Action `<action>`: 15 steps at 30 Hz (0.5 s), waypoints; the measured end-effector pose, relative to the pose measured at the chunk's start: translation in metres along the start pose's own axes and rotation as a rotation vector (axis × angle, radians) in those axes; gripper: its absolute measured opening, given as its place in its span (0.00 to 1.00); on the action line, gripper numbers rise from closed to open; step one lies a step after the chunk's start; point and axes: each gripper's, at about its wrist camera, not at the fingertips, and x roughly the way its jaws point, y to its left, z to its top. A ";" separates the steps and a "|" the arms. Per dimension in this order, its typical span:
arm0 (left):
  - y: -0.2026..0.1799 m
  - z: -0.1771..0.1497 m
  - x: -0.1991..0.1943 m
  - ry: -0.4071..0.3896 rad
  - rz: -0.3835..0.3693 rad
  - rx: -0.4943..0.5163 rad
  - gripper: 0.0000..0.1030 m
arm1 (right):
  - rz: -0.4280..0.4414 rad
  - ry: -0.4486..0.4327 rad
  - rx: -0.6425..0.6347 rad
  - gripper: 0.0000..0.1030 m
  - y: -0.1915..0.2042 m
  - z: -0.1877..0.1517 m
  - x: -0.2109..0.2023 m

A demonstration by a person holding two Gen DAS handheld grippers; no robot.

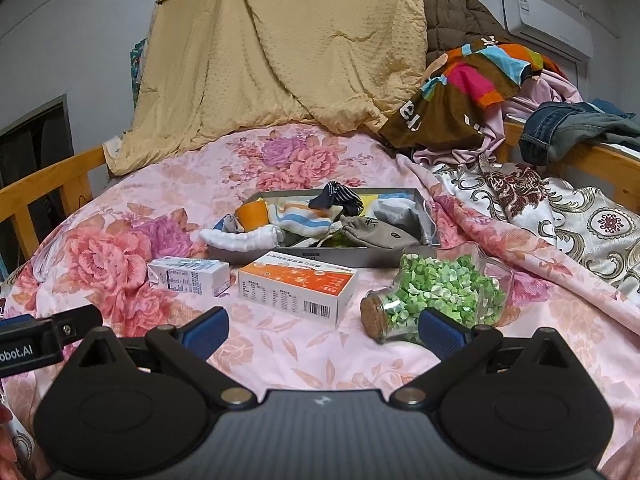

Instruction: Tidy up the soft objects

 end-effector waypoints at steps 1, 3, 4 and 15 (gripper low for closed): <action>0.000 0.000 0.000 0.000 0.000 0.000 0.99 | 0.000 0.001 -0.001 1.00 0.000 0.000 0.000; 0.000 0.000 0.000 -0.001 0.000 0.001 0.99 | 0.000 0.003 -0.002 1.00 -0.001 0.000 0.001; 0.000 0.000 0.000 -0.001 -0.001 0.000 0.99 | 0.000 0.004 -0.002 1.00 -0.001 0.000 0.001; -0.001 0.000 0.000 0.000 0.000 0.001 0.99 | -0.001 0.007 -0.003 1.00 -0.001 -0.001 0.002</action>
